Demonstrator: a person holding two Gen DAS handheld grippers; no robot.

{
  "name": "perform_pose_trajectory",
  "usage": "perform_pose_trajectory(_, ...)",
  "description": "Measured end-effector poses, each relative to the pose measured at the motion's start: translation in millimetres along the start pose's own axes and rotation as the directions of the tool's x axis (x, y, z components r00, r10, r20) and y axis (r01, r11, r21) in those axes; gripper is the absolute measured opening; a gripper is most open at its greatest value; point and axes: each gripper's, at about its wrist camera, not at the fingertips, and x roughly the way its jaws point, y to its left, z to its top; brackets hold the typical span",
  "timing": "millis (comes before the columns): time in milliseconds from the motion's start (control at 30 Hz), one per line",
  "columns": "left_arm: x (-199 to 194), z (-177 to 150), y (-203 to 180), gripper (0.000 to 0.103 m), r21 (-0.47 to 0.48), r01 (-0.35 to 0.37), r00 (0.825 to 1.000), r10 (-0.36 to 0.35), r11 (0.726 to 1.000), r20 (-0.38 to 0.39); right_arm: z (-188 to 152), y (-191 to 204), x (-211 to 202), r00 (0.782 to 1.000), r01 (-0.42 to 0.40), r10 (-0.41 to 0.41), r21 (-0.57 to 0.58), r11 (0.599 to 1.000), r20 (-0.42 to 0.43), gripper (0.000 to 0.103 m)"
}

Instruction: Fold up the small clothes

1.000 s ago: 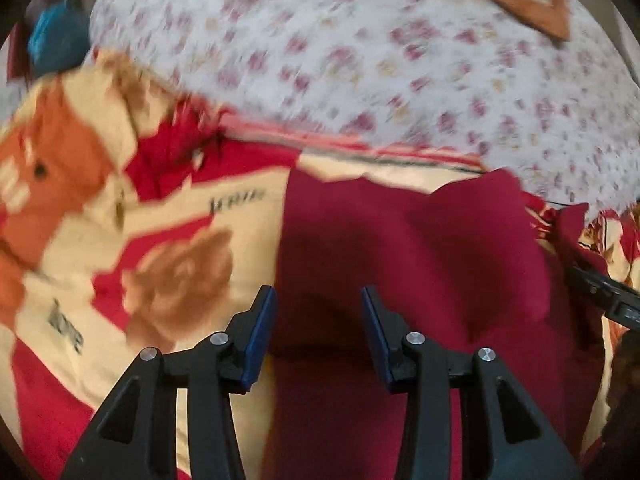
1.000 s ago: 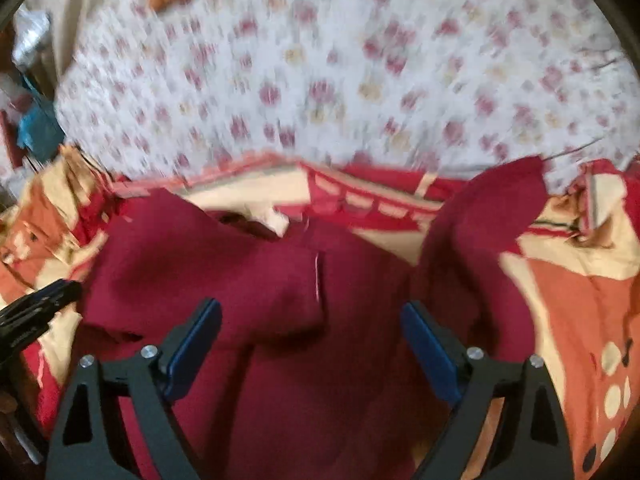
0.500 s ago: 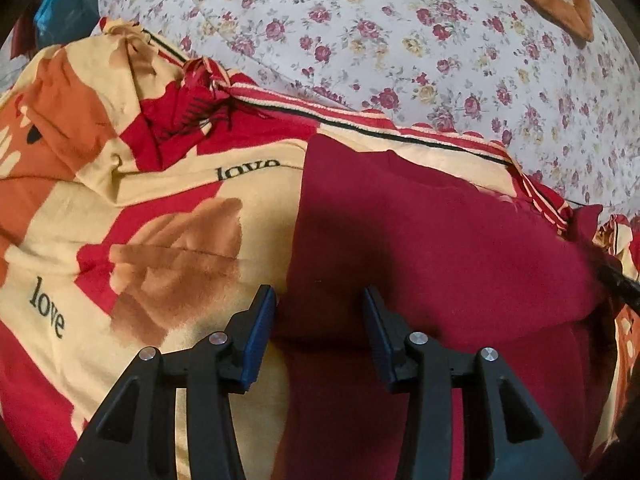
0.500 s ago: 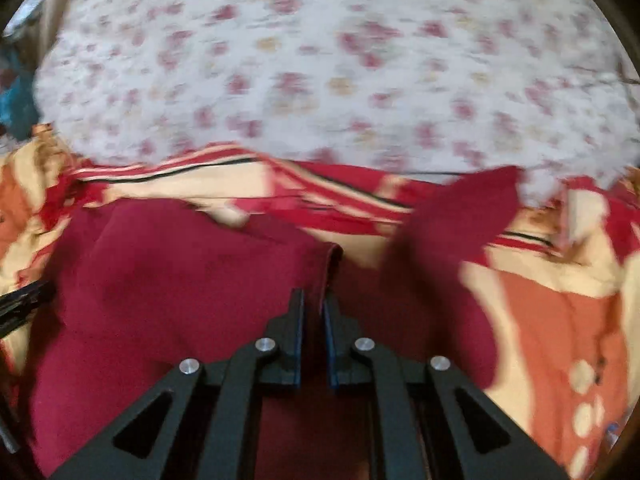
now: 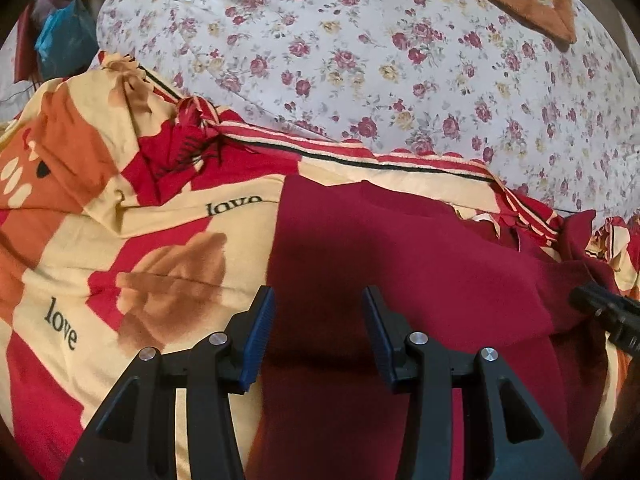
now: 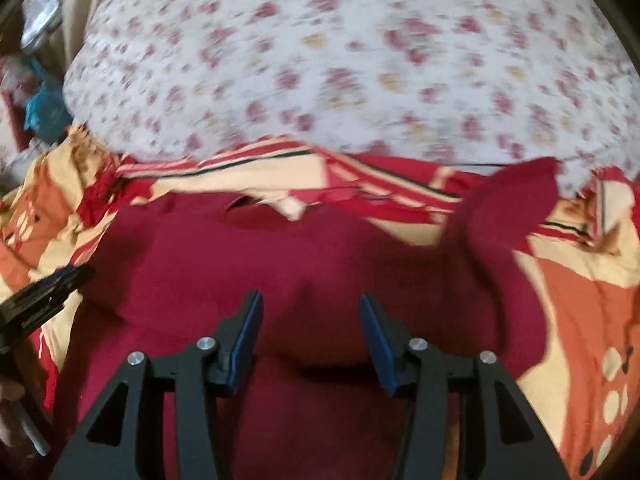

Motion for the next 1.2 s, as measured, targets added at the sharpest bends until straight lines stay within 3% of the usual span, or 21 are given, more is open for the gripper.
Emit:
perform_pose_trajectory(133, 8, -2, -2, 0.024, 0.014, -0.030, 1.000, 0.030, 0.999, -0.007, -4, 17, 18, 1.000, -0.007, 0.007, -0.030, 1.000, -0.023, 0.053)
perform_pose_trajectory(267, 14, -4, 1, 0.024, 0.011, -0.038, 0.999, 0.038, 0.999, -0.021, -14, 26, 42, 0.996, 0.045, -0.049, -0.060, 0.997, -0.070, 0.053)
perform_pose_trajectory(333, 16, -4, 3, 0.024, 0.007, -0.033, 0.999, 0.033, 0.999, -0.026, -16, 29, 41, 0.996, 0.064, -0.069, -0.088, 0.994, -0.050, 0.053)
perform_pose_trajectory(500, 12, 1, 23, 0.024, -0.058, 0.063, 0.997, -0.065, 0.996, -0.042, -14, 22, 23, 0.997, 0.037, -0.041, -0.066, 0.997, -0.063, 0.055)
perform_pose_trajectory(633, 7, -3, 50, 0.024, -0.162, 0.114, 0.991, -0.123, 0.980, -0.047, 2, 31, 10, 0.997, -0.064, 0.061, -0.059, 0.996, -0.041, 0.065)
perform_pose_trajectory(700, 1, -10, 56, 0.024, -0.186, 0.124, 0.991, -0.131, 0.975, -0.027, 15, 50, 10, 0.989, -0.147, 0.145, -0.063, 0.987, -0.041, 0.072)
perform_pose_trajectory(867, 3, -23, 52, 0.024, -0.145, 0.170, 0.982, -0.180, 0.975, -0.056, 39, 119, 31, 0.958, -0.279, 0.269, -0.107, 0.954, -0.096, 0.072)
perform_pose_trajectory(1000, 10, -30, 58, 0.024, -0.174, 0.214, 0.974, -0.224, 0.961, -0.036, 51, 181, 64, 0.944, -0.316, 0.290, -0.180, 0.932, -0.156, 0.072)
perform_pose_trajectory(1133, 10, -32, 62, 0.024, -0.169, 0.246, 0.968, -0.252, 0.954, -0.014, 58, 218, 103, 0.932, -0.321, 0.271, -0.200, 0.926, -0.240, 0.072)
perform_pose_trajectory(1167, 10, -32, 61, 0.024, -0.156, 0.243, 0.968, -0.249, 0.957, -0.015, 57, 226, 113, 0.934, -0.307, 0.250, -0.213, 0.928, -0.254, 0.071)
perform_pose_trajectory(1200, 10, -33, 60, 0.024, -0.149, 0.242, 0.969, -0.247, 0.959, -0.016, 57, 233, 122, 0.942, -0.279, 0.215, -0.240, 0.930, -0.259, 0.062)
